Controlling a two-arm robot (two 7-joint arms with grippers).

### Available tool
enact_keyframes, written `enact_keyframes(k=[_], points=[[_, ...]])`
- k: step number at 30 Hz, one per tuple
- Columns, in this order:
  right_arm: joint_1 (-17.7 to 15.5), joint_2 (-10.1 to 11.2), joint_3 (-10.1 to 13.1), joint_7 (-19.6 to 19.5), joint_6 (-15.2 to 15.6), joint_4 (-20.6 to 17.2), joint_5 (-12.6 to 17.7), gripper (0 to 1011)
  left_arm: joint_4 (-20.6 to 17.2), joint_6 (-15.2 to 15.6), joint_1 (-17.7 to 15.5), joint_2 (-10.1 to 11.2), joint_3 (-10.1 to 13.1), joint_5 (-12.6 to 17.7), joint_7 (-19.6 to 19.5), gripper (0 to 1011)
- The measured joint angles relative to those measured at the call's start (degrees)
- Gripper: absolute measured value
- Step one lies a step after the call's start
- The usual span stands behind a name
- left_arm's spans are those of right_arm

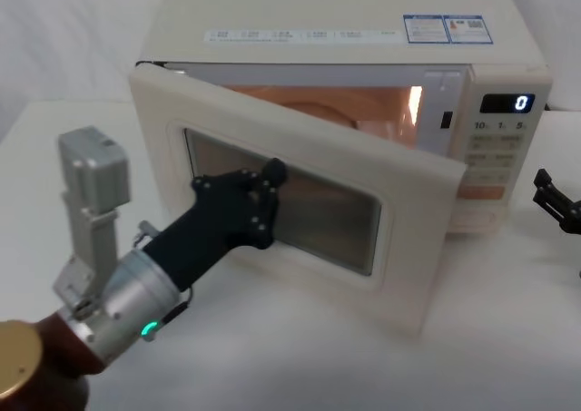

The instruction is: Press the button to open the microwave door with one hand; close the microwave door with the other hand.

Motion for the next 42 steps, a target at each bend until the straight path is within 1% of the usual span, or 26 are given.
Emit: enact_keyframes(k=[3,4,7,9,14,15,18,20,25,28,30,42], points=[[0.00,0.00,0.00,0.00,0.00,0.00,0.00,1002,0.76,1.06,-1.69,-0.32,1.81,0.49,0.75,0],[0.00,0.00,0.00,0.00,0.00,0.00,0.00,1002,1.23,1.79,-2.45,-0.78,2.55,0.64,1.41,0],[0.00,0.00,0.00,0.00,0.00,0.00,0.00,1002,1.98,2.92,-3.66,-1.65,3.60,1.00,2.71,0],[0.00,0.00,0.00,0.01,0.00,0.00,0.00,1002,2.77,3.96,-4.91,-2.65,4.57,1.61,4.13,0],[0.00,0.00,0.00,0.00,0.00,0.00,0.00,1002,4.13,5.58,-7.14,-4.42,6.22,3.09,6.15,0],[0.00,0.00,0.00,0.00,0.00,0.00,0.00,1002,4.56,6.08,-7.91,-5.04,6.79,3.54,6.57,0],[0.00,0.00,0.00,0.00,0.00,0.00,0.00,1002,5.13,6.69,-8.90,-5.84,7.35,3.96,6.97,0],[0.00,0.00,0.00,0.01,0.00,0.00,0.00,1002,5.68,7.52,-10.23,-6.67,8.26,4.59,7.17,0],[0.00,0.00,0.00,0.00,0.00,0.00,0.00,1002,6.29,8.56,-12.23,-7.63,9.79,6.00,7.24,0],[0.00,0.00,0.00,0.00,0.00,0.00,0.00,1002,6.63,8.94,-13.01,-8.18,10.32,6.68,7.45,0],[0.00,0.00,0.00,0.00,0.00,0.00,0.00,1002,7.25,9.47,-14.07,-9.02,10.96,7.54,7.82,0],[0.00,0.00,0.00,0.00,0.00,0.00,0.00,1002,9.66,11.26,-17.11,-12.09,12.26,10.19,8.71,0]])
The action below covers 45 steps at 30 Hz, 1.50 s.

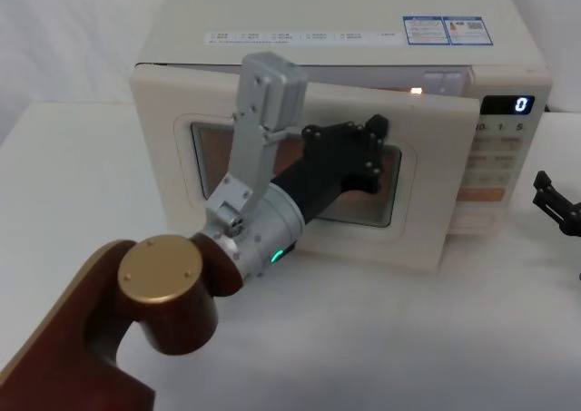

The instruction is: Press the button to open the microwave door with one hand; close the microwave door with the other hand.

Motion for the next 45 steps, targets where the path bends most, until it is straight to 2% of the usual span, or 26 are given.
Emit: enact_keyframes(k=[7,12,23,45], points=[[0.00,0.00,0.00,0.00,0.00,0.00,0.00,1002,1.32,0.72,-1.34,-1.39,0.63,1.75,0.34,0],[0.00,0.00,0.00,0.00,0.00,0.00,0.00,1002,2.57,0.89,-2.33,-2.45,1.22,4.38,1.18,0],[0.00,0.00,0.00,0.00,0.00,0.00,0.00,1002,4.47,0.77,-3.42,-4.64,0.80,7.88,2.56,0],[0.00,0.00,0.00,0.00,0.00,0.00,0.00,1002,5.84,0.69,-3.39,-8.22,-0.75,9.97,2.20,0]])
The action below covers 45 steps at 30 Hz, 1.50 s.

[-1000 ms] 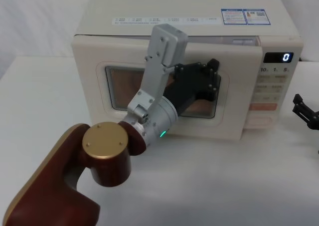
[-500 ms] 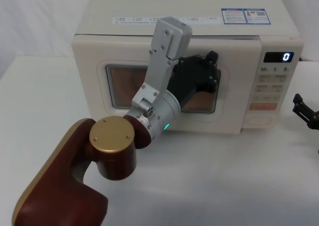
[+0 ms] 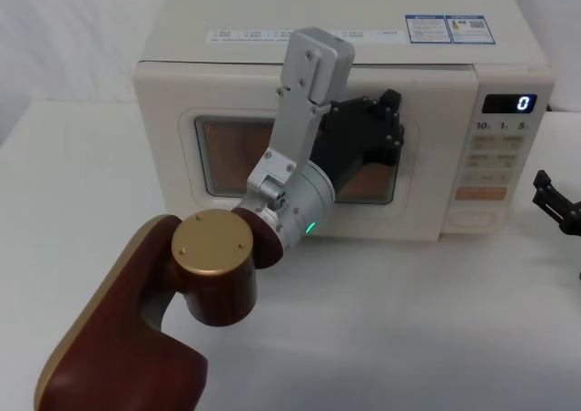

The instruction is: Press the button to open the microwave door with one hand; close the microwave door with the other hand.

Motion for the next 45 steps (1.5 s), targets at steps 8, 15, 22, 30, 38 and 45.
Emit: enact_keyframes(k=[8,15,22,30,38,45], points=[[0.00,0.00,0.00,0.00,0.00,0.00,0.00,1002,0.33,0.31,0.27,-0.70,-0.46,0.72,0.07,0],[0.00,0.00,0.00,0.00,0.00,0.00,0.00,1002,0.63,0.88,0.38,-1.26,-0.86,1.48,0.43,0],[0.00,0.00,0.00,0.00,0.00,0.00,0.00,1002,0.84,1.21,0.40,-1.74,-1.28,2.12,0.64,0],[0.00,0.00,0.00,0.00,0.00,0.00,0.00,1002,1.15,1.30,0.38,-2.08,-1.77,2.94,0.93,0],[0.00,0.00,0.00,0.00,0.00,0.00,0.00,1002,0.95,1.29,0.67,-2.41,-2.15,2.52,0.18,0],[0.00,0.00,0.00,0.00,0.00,0.00,0.00,1002,-1.74,0.82,2.10,-1.25,-1.45,0.79,-2.35,0]])
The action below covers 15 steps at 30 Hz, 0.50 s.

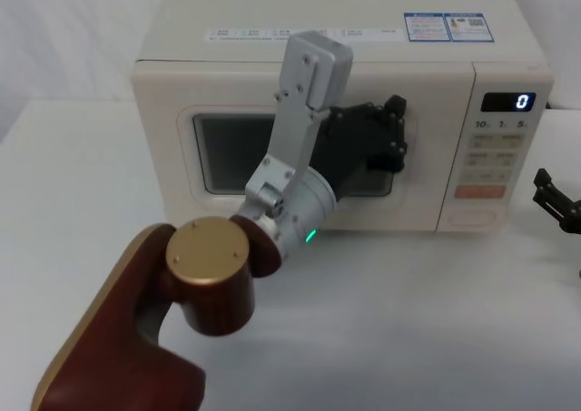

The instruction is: Press the button to open the microwave door with one hand; close the microwave door with the other hand.

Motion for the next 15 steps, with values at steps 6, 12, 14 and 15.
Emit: enact_keyframes(k=[6,12,14,15], points=[[0.00,0.00,0.00,0.00,0.00,0.00,0.00,1002,-3.48,-0.18,2.67,2.14,0.55,-0.91,-0.87,0],[0.00,0.00,0.00,0.00,0.00,0.00,0.00,1002,-7.19,-0.38,6.37,4.89,-0.14,-1.57,-0.91,0],[0.00,0.00,0.00,0.00,0.00,0.00,0.00,1002,-8.31,-0.71,7.78,5.84,-0.63,-1.80,-0.82,0],[0.00,0.00,0.00,0.00,0.00,0.00,0.00,1002,-8.72,-0.87,8.24,6.10,-0.84,-1.94,-0.78,0]])
